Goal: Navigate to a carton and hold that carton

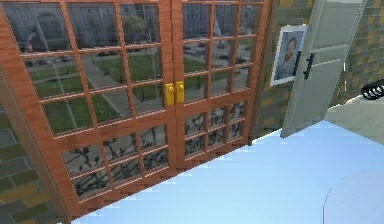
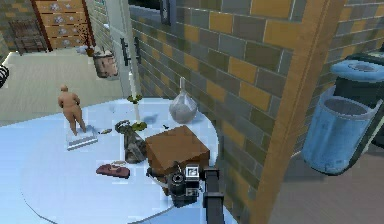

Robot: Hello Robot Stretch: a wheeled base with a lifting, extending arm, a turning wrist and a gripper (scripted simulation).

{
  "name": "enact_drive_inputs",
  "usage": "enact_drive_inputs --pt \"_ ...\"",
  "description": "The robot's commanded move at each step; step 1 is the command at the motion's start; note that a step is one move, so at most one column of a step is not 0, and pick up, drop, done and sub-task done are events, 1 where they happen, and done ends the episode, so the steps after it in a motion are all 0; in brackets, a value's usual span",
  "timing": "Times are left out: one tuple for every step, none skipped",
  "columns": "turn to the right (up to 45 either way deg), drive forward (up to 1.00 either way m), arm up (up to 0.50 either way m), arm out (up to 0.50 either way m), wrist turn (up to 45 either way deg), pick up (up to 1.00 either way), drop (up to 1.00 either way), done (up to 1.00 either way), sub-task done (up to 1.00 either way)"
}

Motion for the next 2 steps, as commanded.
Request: enact_drive_inputs --pt "0.0 0.00 0.00 0.00 0.0 1.00 0.00 0.00 0.00" --pt "0.0 0.00 0.10 0.00 0.0 0.00 0.00 0.00 0.00"
